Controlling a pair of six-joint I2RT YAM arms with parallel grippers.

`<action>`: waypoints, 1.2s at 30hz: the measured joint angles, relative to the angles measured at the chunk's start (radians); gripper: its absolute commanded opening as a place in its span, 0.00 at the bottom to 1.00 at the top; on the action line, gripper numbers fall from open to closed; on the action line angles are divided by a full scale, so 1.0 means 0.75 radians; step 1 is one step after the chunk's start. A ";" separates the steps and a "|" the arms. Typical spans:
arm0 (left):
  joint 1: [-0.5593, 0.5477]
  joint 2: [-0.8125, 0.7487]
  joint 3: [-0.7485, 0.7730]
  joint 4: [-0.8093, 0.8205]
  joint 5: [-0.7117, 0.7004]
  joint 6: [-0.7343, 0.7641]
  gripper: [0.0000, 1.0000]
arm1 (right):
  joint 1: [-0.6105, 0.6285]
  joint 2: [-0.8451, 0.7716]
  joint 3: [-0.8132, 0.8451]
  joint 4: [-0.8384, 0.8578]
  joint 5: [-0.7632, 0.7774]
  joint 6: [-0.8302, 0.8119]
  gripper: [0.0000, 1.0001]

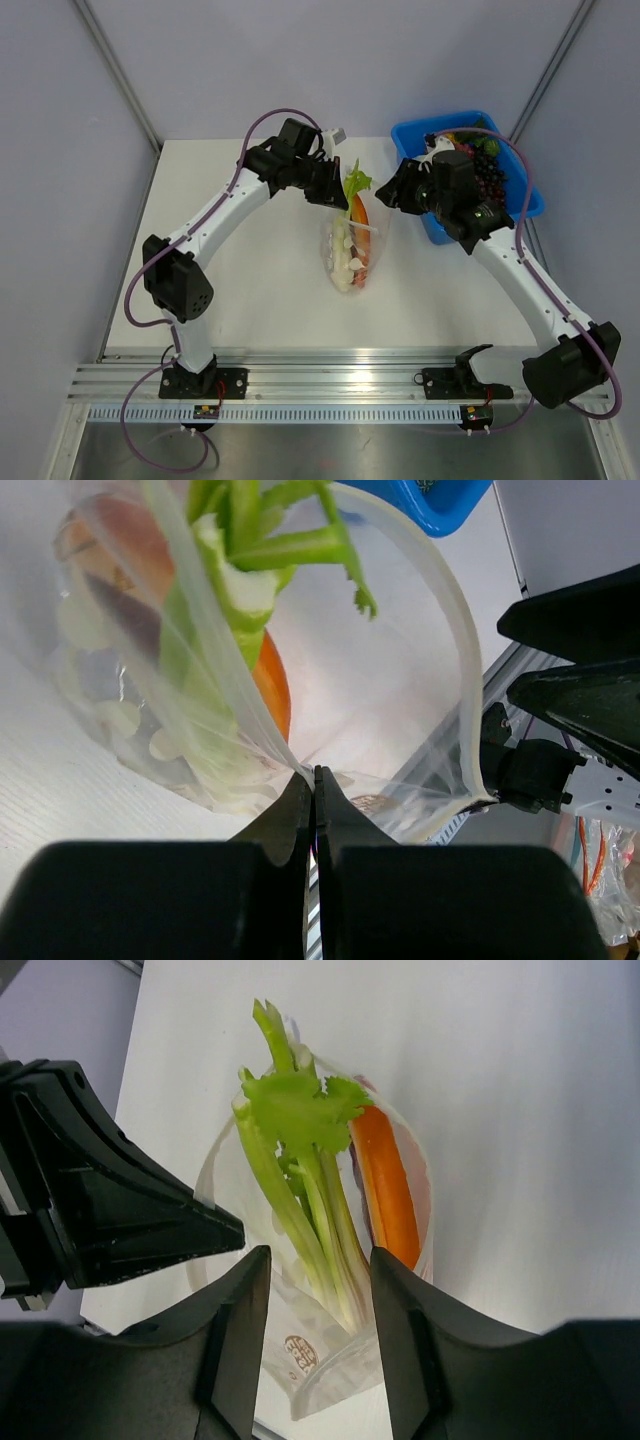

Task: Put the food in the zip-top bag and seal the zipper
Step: Adjust the fake vegetable in the zipper food storage bag.

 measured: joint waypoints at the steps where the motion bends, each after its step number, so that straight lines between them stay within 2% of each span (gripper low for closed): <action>1: -0.001 -0.003 0.000 0.001 0.005 0.004 0.00 | 0.001 0.009 0.015 0.003 -0.002 -0.001 0.52; 3: -0.001 -0.008 -0.001 0.002 0.012 0.012 0.00 | 0.003 0.030 0.038 0.008 -0.003 -0.001 0.53; 6: -0.001 -0.008 -0.003 0.010 0.017 0.023 0.00 | 0.015 0.070 0.069 0.007 -0.004 -0.001 0.59; 7: -0.001 -0.008 -0.003 0.010 0.018 0.025 0.00 | 0.022 0.088 0.083 0.008 -0.004 -0.002 0.64; 11: -0.001 -0.008 -0.003 0.016 0.025 0.031 0.00 | 0.042 0.166 0.141 0.025 -0.030 -0.003 0.71; 19: -0.001 -0.008 -0.003 0.019 0.037 0.055 0.00 | 0.044 0.334 0.219 0.097 -0.085 0.037 0.73; 23: -0.001 -0.008 -0.003 0.019 0.041 0.071 0.00 | 0.044 0.389 0.245 0.114 -0.088 0.052 0.71; 28: -0.001 -0.008 -0.003 0.019 0.055 0.095 0.00 | 0.044 0.450 0.277 0.146 -0.087 0.070 0.55; 34: -0.001 -0.008 -0.003 0.017 0.068 0.127 0.00 | 0.044 0.499 0.290 0.191 -0.106 0.097 0.56; 36: -0.001 -0.008 -0.003 0.017 0.071 0.136 0.00 | 0.044 0.507 0.290 0.206 -0.113 0.103 0.50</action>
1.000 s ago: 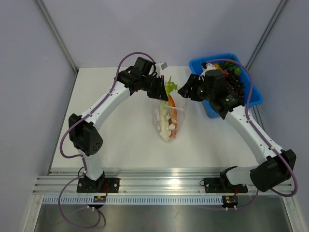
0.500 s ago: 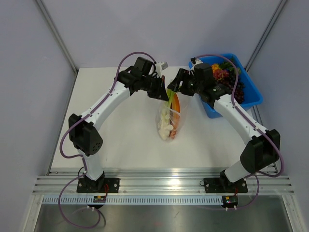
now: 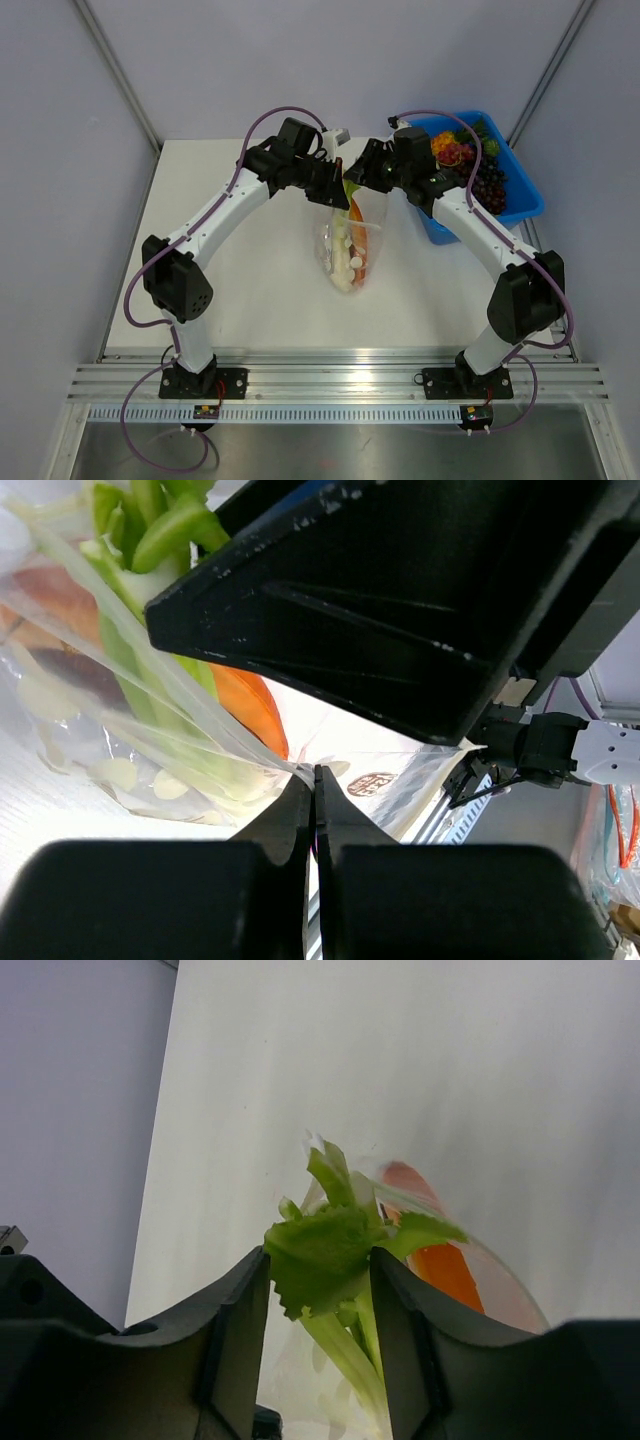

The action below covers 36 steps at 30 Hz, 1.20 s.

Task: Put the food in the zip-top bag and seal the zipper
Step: Adjust the fake vegetable in the zipper food storage bag.

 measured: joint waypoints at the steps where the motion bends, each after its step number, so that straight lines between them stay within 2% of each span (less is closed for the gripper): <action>1: 0.000 0.000 0.000 0.000 0.001 0.005 0.00 | -0.001 0.002 0.000 0.007 -0.007 0.006 0.43; 2: 0.000 0.000 0.000 -0.001 0.002 0.008 0.00 | 0.000 0.002 0.000 0.016 -0.018 0.012 0.37; 3: 0.000 0.000 0.000 0.000 0.004 0.012 0.00 | 0.000 0.002 0.000 0.028 -0.027 0.017 0.21; 6: 0.000 0.000 0.001 -0.001 0.007 0.023 0.00 | 0.000 0.002 0.000 0.061 -0.049 0.032 0.00; 18: 0.000 0.000 0.011 -0.033 0.012 0.043 0.00 | 0.006 -0.005 -0.100 0.145 -0.052 0.064 0.00; 36: -0.005 0.023 0.080 -0.101 0.066 0.063 0.00 | 0.133 -0.069 -0.389 0.214 -0.007 0.096 0.00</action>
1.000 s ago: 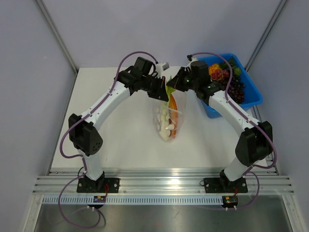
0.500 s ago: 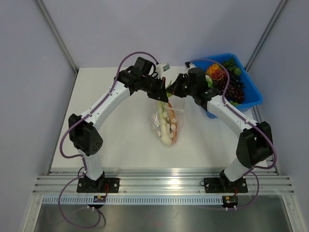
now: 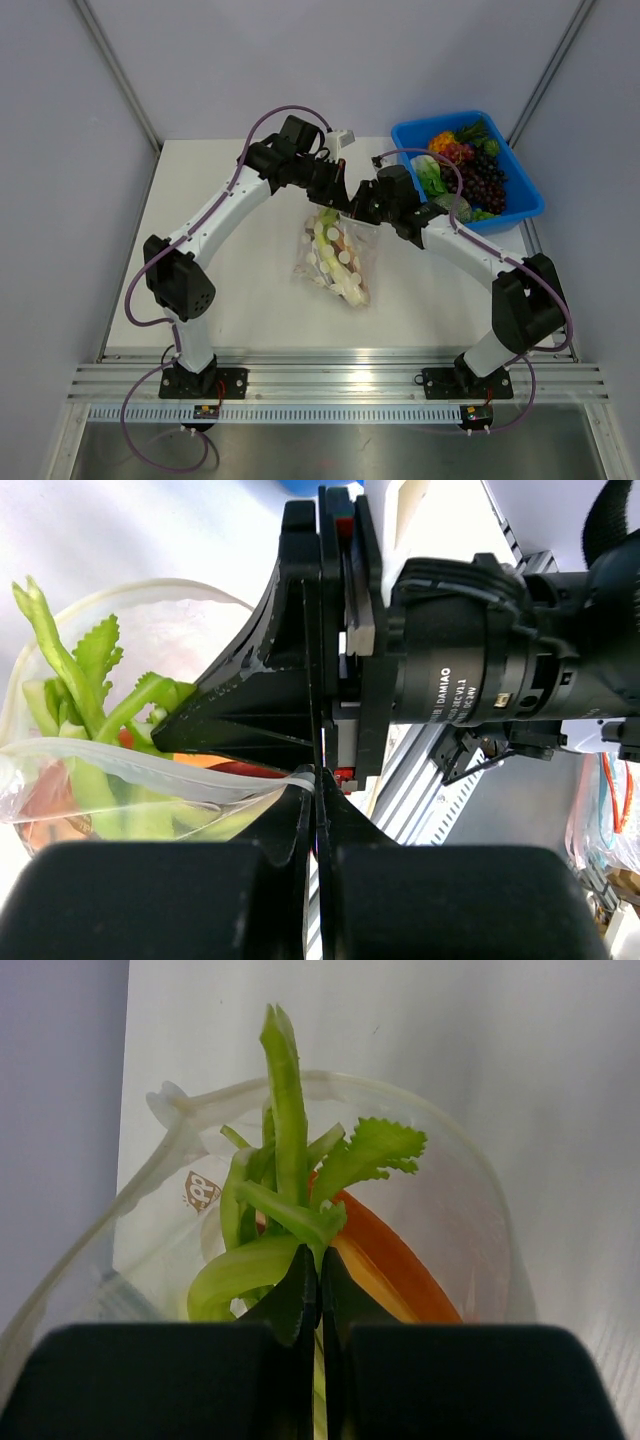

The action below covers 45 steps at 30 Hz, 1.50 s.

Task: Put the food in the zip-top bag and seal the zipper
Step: Adjust the fake vegetable in the zipper food storage bag.

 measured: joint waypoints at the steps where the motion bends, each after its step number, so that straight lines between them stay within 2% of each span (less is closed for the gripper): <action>1: 0.000 0.001 0.000 -0.001 0.002 0.000 0.00 | 0.000 -0.003 -0.012 0.008 -0.013 0.004 0.00; 14: 0.000 0.001 -0.006 0.001 0.051 -0.001 0.00 | 0.003 -0.004 -0.028 0.000 -0.136 0.026 0.00; 18: 0.000 0.001 -0.016 0.003 0.064 -0.001 0.00 | 0.008 -0.004 -0.019 -0.059 -0.123 -0.006 0.23; 23: 0.000 -0.007 -0.047 0.019 0.070 0.000 0.00 | 0.015 -0.027 0.043 -0.209 -0.041 -0.101 0.26; 27: 0.000 -0.028 -0.078 0.048 0.064 0.001 0.00 | 0.026 -0.092 0.122 -0.345 0.052 -0.172 0.38; 31: 0.001 -0.058 -0.101 0.078 0.056 0.002 0.00 | 0.030 -0.176 0.210 -0.439 0.151 -0.236 0.41; 35: 0.002 -0.074 -0.101 0.085 0.055 0.003 0.00 | 0.031 -0.258 0.263 -0.487 0.237 -0.277 0.56; 37: 0.002 -0.075 -0.101 0.092 0.055 0.003 0.00 | 0.031 -0.291 0.280 -0.511 0.279 -0.290 0.60; 45: 0.001 -0.075 -0.100 0.097 0.057 0.015 0.00 | -0.029 -0.329 0.311 -0.544 0.340 -0.334 0.64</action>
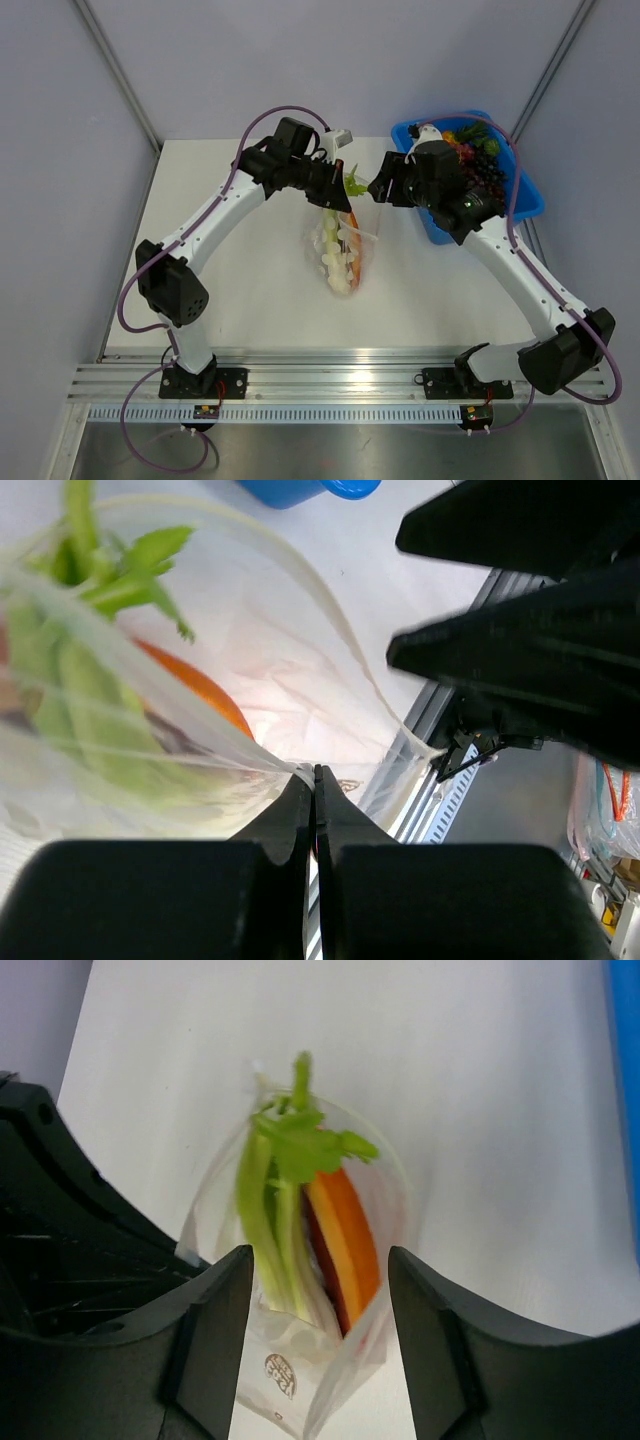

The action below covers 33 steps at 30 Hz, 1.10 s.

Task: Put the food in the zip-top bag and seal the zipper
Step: Adjust the fake vegetable in the zipper food storage bag.

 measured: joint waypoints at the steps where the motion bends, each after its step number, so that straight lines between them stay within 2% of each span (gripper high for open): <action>1: 0.000 0.000 0.000 0.000 0.001 0.005 0.00 | -0.019 0.003 0.000 -0.006 -0.003 -0.002 0.64; 5: 0.000 0.000 0.001 -0.005 0.001 0.020 0.00 | -0.089 0.036 0.006 -0.024 -0.040 -0.017 0.70; 10: 0.000 0.000 0.001 -0.010 0.001 0.024 0.00 | -0.114 0.141 0.037 -0.045 -0.101 -0.053 0.71; 16: 0.000 0.000 0.002 -0.018 0.002 0.032 0.00 | -0.158 0.225 0.056 -0.062 -0.162 -0.086 0.62; 25: 0.000 0.000 0.019 -0.034 0.002 0.045 0.00 | -0.184 0.226 0.055 -0.042 -0.224 -0.080 0.62; 33: 0.000 0.000 0.039 -0.047 0.002 0.053 0.00 | -0.186 0.226 0.054 -0.017 -0.224 -0.057 0.47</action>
